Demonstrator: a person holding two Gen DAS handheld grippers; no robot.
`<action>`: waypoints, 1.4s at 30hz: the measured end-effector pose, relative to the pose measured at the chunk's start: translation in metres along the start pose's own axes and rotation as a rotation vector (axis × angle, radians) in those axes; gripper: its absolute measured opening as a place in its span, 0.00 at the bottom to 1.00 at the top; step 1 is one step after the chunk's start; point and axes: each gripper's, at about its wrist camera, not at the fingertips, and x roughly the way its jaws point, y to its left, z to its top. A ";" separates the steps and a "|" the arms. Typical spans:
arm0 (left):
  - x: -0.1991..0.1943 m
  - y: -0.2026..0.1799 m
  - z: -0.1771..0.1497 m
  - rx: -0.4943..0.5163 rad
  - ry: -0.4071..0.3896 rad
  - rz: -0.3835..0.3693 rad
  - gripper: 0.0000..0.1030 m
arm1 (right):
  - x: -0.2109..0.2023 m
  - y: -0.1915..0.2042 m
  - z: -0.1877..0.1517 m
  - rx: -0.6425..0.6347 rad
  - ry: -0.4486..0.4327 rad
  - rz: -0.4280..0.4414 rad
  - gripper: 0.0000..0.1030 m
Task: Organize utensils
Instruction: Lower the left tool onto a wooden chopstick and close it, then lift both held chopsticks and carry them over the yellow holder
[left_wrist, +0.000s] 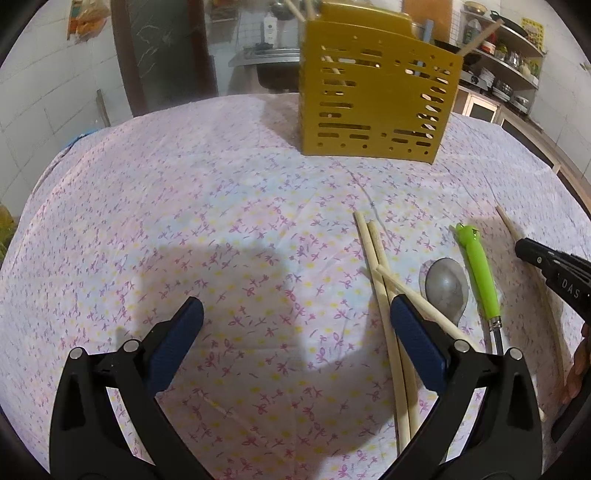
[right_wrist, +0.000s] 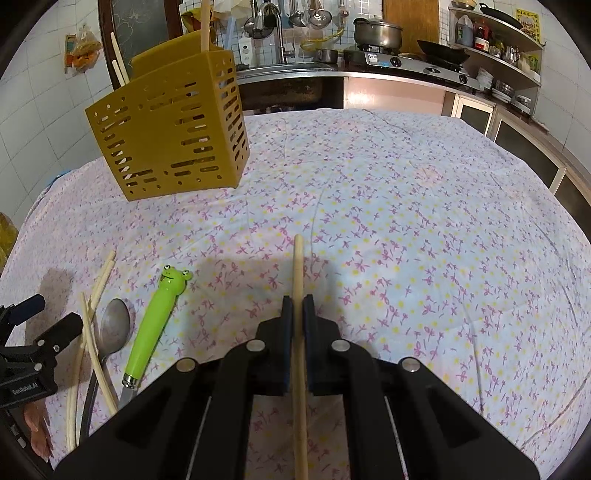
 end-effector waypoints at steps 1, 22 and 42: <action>0.001 0.000 0.000 0.000 0.001 0.003 0.95 | 0.000 0.000 0.000 0.002 0.000 0.003 0.06; 0.021 -0.026 0.034 0.029 0.104 -0.041 0.37 | 0.017 0.007 0.027 -0.057 0.078 -0.032 0.07; -0.044 -0.002 0.031 -0.041 -0.112 -0.056 0.04 | -0.058 0.008 0.010 0.053 -0.170 0.086 0.06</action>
